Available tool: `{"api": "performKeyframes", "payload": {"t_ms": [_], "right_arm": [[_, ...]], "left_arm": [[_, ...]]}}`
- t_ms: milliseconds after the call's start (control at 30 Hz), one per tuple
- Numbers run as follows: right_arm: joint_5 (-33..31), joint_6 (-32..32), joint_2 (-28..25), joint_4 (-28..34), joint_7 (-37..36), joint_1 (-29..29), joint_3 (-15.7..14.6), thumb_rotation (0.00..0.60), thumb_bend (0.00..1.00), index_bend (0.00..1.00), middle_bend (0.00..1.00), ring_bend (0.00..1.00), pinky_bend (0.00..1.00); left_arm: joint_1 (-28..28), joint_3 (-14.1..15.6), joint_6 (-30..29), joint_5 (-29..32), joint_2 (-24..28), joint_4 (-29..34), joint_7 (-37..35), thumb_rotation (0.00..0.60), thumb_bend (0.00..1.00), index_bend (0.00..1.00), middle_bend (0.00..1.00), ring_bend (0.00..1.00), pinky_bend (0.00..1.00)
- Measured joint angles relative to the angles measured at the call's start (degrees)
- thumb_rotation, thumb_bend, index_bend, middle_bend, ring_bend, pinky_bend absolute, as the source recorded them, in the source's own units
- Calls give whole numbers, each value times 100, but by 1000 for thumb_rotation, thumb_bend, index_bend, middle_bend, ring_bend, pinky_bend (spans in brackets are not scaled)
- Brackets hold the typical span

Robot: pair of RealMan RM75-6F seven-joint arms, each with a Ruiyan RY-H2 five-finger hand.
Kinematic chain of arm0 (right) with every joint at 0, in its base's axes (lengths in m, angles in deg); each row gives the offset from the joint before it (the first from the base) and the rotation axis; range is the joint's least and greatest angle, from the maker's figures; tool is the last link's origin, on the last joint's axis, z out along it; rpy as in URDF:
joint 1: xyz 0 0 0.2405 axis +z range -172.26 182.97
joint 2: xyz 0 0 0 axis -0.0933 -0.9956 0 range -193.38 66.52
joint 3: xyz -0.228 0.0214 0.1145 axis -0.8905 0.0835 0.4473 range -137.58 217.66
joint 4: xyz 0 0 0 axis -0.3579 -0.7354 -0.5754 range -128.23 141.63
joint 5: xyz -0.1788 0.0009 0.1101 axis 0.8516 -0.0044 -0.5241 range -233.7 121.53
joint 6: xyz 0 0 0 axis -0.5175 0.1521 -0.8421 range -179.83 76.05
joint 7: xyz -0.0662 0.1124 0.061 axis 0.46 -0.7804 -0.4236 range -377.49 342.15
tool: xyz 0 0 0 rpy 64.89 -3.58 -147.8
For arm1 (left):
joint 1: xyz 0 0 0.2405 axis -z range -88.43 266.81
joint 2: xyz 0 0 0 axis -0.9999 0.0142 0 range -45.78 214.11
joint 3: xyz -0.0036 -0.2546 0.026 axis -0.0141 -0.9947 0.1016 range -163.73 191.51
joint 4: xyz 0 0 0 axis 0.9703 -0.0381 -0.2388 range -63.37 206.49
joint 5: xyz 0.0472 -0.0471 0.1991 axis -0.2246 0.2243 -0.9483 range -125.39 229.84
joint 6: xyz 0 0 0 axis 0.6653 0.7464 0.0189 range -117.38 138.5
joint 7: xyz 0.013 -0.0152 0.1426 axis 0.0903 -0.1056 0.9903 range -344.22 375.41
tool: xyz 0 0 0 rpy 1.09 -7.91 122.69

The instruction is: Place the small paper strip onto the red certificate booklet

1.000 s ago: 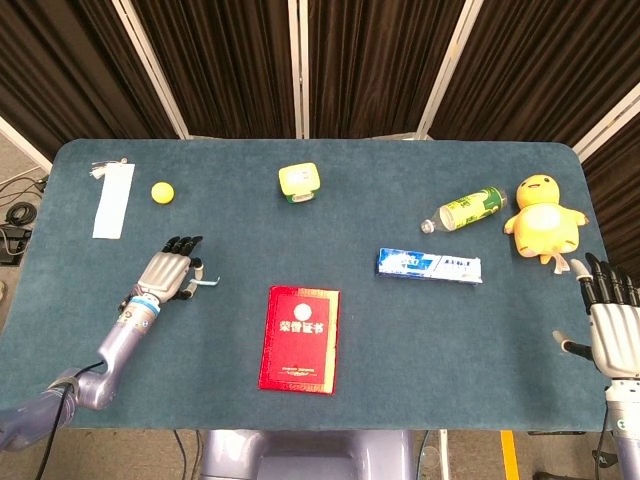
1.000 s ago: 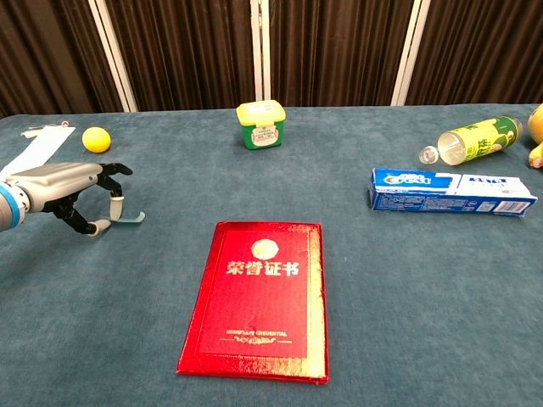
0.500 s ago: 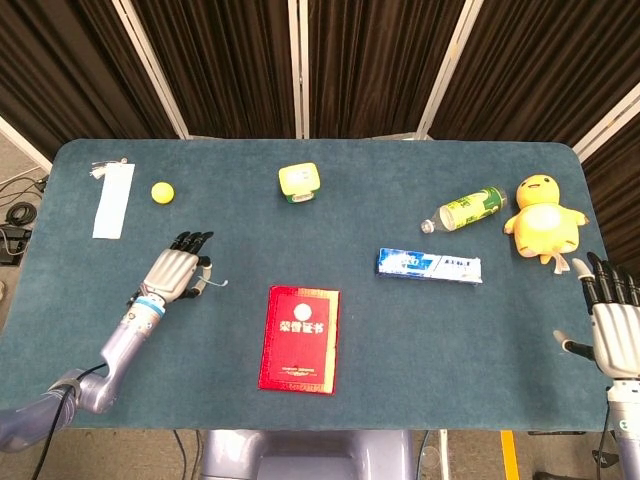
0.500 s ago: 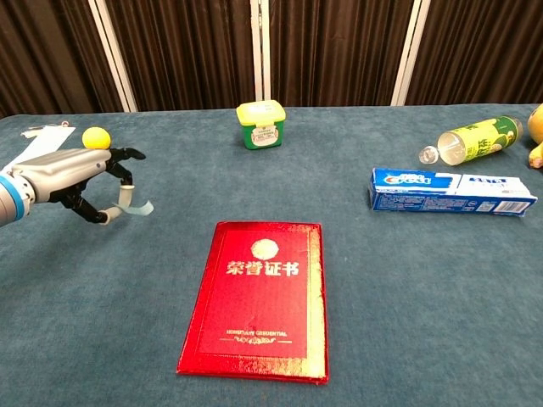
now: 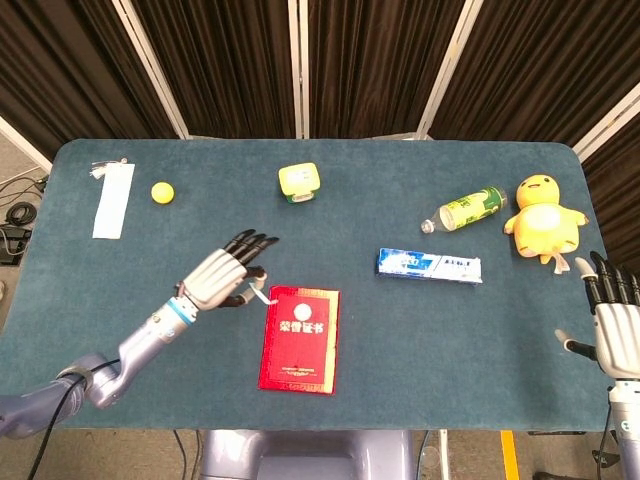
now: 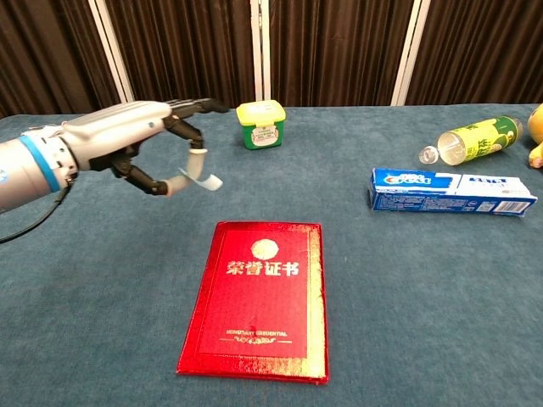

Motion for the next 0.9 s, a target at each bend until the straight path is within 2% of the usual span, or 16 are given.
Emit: {"api": "performKeyframes", "payload": {"t_ms": [400,667,733,800,833,867,900], "right_arm": [[-115,-72,-49,-17,-76,-43,74,600,0,0,0,0,0],[-190,-76,-85,-66,-183,-73,104,600,0,0,0,0,0],[-200,-64,-90,-78,-197,-72,109,600,0,0,0,0,0],[-205,-51,-92,-91,-214,-69,110,600,0,0,0,0,0],[-206,-48,-94,-97,-222,-67,112,600,0,0,0,0,0],[-207,-46,-95,-101,-229,-67,113,600,0,0,0,0,0],[-209,-44,-97,-104,-242,-66,116,600,0,0,0,0,0]], "left_arm": [[813,279,617,-432,-371,-3,450,600,446,677,0,0,0],[994,557,708,-672,-533,-283,696,600,438,663,0,0,0],[1006,605,740,-672,-579,-329,714,600,370,636,0,0,0],[1009,650,776,-665,-609,-355,726,600,184,547,0,0,0],[1008,676,783,-667,-613,-367,733,600,77,454,0,0,0],[1009,706,793,-671,-609,-376,741,600,16,347,0,0,0],[1012,753,804,-683,-587,-379,752,600,0,250,0,0,0]]}}
